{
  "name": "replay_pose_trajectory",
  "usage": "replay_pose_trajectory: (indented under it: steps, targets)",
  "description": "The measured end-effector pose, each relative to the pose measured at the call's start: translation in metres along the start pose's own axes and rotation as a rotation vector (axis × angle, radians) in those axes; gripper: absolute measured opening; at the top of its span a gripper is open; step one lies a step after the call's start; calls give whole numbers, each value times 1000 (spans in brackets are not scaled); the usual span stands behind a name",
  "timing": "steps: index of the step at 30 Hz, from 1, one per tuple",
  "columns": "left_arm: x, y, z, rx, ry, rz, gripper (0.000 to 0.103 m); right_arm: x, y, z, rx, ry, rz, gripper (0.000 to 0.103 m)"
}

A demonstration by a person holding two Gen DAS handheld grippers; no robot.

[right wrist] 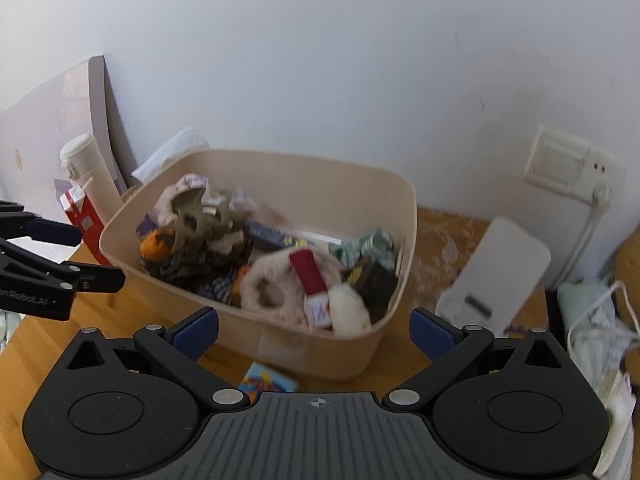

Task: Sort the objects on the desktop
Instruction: 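Grasp the blue-white tissue pack with the left tool while the right tool grasps the cartoon tissue pack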

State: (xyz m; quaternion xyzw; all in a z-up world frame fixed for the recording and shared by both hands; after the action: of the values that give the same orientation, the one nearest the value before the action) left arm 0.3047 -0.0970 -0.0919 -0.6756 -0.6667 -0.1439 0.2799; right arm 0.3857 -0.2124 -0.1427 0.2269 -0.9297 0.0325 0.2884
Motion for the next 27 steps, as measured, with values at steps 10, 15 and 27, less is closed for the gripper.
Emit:
replay_pose_trajectory:
  steps: [10, 15, 27]
  targets:
    - [-9, -13, 53, 20, 116, -4, 78, -8, 10, 50, -64, 106, 0, 103]
    - [-21, -19, 71, 25, 169, 7, 78, -13, 12, 69, -77, 138, 2, 103]
    - [-42, -30, 87, 37, 230, 42, 78, -33, 21, 93, -58, 189, -16, 103]
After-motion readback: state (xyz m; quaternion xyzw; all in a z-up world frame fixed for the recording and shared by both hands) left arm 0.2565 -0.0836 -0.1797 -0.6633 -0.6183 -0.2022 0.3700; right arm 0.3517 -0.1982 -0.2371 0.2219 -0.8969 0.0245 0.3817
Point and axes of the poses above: each gripper's, at about its wrist camera, not at the fingertips, and x roughly against the way its jaws point, y to its left, z to its underside, the point moved 4 cm from there along -x, roughly the way its jaws point, and after that the axes turned 13 degrees about -y, right-handed, at the moved point
